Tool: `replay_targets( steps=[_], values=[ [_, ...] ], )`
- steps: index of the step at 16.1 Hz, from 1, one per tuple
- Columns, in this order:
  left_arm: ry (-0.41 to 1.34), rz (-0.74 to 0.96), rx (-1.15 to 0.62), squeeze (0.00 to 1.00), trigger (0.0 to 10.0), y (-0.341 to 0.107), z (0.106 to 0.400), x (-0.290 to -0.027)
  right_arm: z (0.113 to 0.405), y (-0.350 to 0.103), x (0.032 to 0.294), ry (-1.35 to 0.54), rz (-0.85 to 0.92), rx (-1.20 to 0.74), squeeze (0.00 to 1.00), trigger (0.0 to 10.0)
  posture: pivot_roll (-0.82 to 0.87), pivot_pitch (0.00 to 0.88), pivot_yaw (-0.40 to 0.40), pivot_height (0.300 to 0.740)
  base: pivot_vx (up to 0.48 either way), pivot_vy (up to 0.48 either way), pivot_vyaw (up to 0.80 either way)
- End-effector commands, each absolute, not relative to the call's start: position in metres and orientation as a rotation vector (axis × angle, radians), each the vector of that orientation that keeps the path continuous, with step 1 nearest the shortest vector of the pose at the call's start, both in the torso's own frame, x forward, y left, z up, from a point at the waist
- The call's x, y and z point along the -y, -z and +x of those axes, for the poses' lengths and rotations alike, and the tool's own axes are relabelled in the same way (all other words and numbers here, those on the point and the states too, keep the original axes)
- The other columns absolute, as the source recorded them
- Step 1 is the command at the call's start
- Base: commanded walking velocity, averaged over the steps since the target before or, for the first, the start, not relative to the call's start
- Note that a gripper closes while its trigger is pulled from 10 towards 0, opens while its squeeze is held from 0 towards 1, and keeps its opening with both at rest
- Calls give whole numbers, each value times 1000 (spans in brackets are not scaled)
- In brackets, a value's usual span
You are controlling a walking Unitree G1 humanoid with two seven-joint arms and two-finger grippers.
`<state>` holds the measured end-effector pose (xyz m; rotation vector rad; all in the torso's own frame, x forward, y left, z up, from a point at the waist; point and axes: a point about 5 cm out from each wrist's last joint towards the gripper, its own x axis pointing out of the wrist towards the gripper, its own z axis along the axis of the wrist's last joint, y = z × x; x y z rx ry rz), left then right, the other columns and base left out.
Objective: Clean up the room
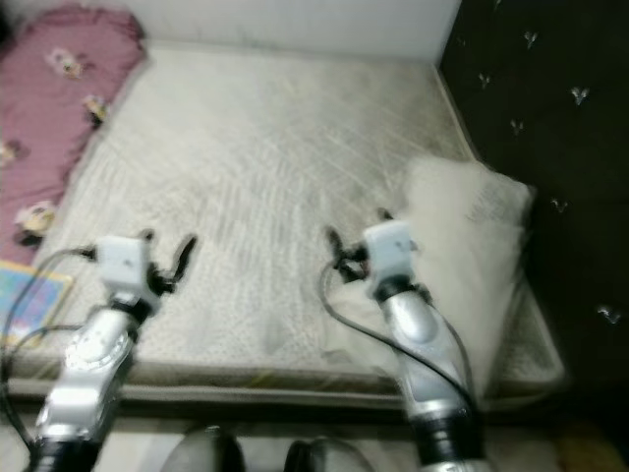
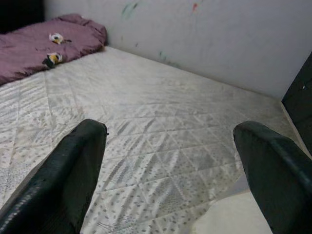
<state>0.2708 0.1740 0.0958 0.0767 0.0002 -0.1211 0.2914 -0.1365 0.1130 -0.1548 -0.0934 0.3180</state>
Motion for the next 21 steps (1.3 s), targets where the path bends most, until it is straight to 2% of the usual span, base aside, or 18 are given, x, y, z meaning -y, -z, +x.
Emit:
replay_targets(
  steps=[1, 16, 21],
  values=[
    [127, 77, 3, 0, 10000, -96, 271, -171, 291, -112, 144, -297, -171, 89, 0, 10000, 15, 84, -52, 740, 0, 0, 0],
    [138, 85, 9, 0, 10000, -96, 272, -169, 291, -112, 144, -304, -177, 98, 0, 10000, 17, 77, -49, 740, 0, -96, 0],
    [132, 84, 7, 0, 10000, -96, 272, -169, 290, -111, 145, -301, -178, 95, 0, 10000, 16, 80, -49, 740, 0, -480, 0]
  ],
)
